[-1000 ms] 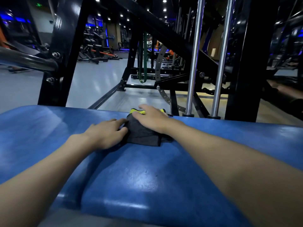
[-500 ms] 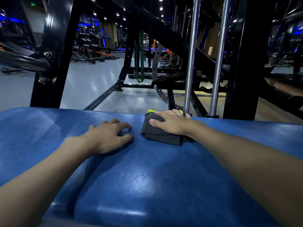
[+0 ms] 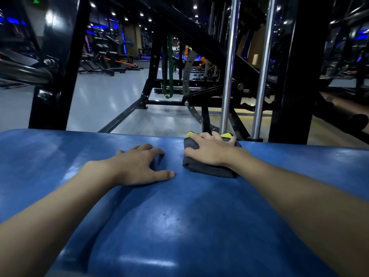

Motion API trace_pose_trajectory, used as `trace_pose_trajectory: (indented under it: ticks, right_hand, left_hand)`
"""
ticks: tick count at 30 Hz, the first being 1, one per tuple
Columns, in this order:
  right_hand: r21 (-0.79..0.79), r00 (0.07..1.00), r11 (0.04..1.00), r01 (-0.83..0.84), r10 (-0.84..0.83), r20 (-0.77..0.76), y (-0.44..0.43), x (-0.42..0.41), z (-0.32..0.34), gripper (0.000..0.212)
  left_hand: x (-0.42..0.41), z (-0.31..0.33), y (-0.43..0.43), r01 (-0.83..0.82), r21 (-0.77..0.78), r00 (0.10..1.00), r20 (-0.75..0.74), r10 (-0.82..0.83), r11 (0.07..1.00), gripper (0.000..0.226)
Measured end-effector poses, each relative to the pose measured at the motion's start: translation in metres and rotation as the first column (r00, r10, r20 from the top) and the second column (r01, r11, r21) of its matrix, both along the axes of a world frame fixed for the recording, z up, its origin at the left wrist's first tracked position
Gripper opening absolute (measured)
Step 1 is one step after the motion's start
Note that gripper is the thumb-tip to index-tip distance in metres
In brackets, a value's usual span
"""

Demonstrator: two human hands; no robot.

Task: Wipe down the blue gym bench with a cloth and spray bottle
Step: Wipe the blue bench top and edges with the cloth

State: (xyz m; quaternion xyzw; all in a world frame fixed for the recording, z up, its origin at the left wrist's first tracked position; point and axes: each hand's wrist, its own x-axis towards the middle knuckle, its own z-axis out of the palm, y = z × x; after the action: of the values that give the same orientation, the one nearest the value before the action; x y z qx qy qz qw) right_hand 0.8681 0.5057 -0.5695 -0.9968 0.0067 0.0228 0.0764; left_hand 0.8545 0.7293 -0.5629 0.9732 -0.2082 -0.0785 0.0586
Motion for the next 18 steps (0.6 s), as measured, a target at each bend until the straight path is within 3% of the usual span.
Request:
trace_pose_trajectory:
  ticks: [7,18]
  right_hand:
    - [0.025,0.999,0.999,0.039,-0.039,-0.009,-0.052,-0.020,0.000,0.057]
    - [0.009,0.991,0.991,0.135,-0.135,0.008,-0.121,-0.051,-0.001,0.060]
  left_hand:
    - [-0.006,-0.002,-0.031,0.092,-0.014,0.996,0.007,-0.092,0.996,0.101]
    - [-0.021,-0.003,-0.092,0.180,-0.029,0.984,0.003,-0.180,0.983,0.094]
